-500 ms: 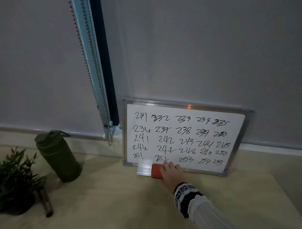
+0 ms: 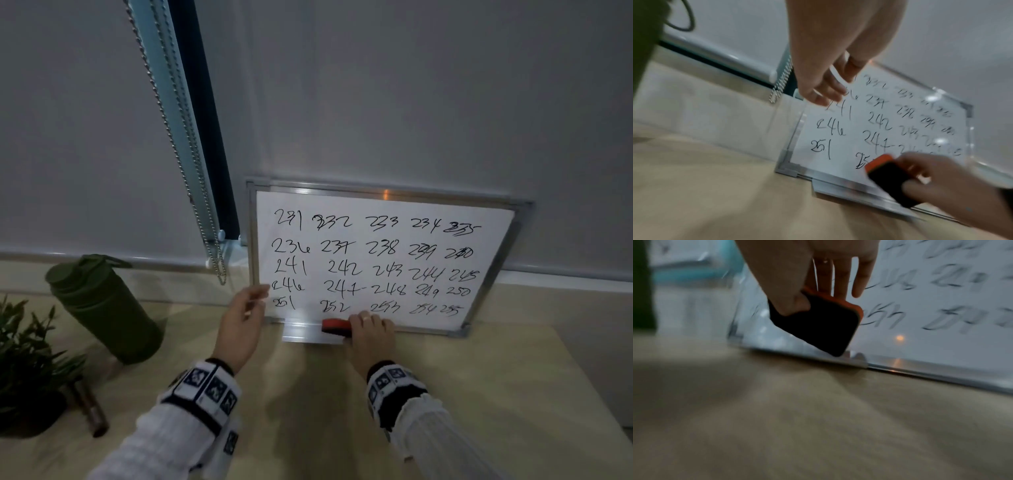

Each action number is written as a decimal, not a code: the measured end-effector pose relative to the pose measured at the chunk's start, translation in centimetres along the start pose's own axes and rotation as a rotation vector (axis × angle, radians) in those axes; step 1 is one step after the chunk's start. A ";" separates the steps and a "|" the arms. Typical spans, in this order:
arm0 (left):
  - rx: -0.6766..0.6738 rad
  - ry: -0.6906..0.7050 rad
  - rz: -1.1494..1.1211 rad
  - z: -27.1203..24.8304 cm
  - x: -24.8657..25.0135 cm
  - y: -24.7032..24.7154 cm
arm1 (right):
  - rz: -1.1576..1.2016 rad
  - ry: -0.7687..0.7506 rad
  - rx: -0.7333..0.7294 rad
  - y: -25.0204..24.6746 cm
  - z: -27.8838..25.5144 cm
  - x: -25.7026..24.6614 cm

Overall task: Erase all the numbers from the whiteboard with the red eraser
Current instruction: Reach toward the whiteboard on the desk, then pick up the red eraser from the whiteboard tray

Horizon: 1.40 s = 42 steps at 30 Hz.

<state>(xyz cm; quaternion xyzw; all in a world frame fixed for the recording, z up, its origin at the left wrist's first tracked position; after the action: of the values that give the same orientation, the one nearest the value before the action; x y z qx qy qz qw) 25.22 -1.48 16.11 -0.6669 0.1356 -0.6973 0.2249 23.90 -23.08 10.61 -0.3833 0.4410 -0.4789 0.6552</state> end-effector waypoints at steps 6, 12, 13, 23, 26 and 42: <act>0.307 -0.083 -0.013 4.4 2.1 -1.3 | 1.001 0.521 0.693 -10.1 -2.7 12.9; 0.279 -0.295 -0.106 7.4 1.1 -1.0 | 1.612 0.836 0.892 -11.7 -2.8 26.1; 0.259 -0.310 -0.084 7.6 1.2 -0.8 | 1.672 0.846 0.832 -11.0 -2.6 27.1; 0.186 -0.205 0.124 8.9 0.5 -0.5 | 1.814 0.636 0.443 -7.3 -0.4 28.1; 0.164 -0.162 0.107 10.1 -0.5 -0.3 | 1.754 0.550 0.403 -7.8 0.0 27.7; 0.128 0.007 -0.178 1.9 1.6 -6.2 | 1.937 0.025 0.083 -12.4 -8.5 22.3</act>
<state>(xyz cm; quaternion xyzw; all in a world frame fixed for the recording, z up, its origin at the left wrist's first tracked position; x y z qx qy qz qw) 26.31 3.34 20.66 -0.6582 0.0317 -0.7240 0.2040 15.65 -48.38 14.63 0.1748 0.5554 0.2490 0.7739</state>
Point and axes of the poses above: each hand's wrist, its own z-axis towards the middle knuckle, its own y-axis out of the palm, x = y × z, the point moved 9 cm from there along z, towards the middle knuckle, and after that the axes turned 12 degrees about z, right-handed, at the moved point
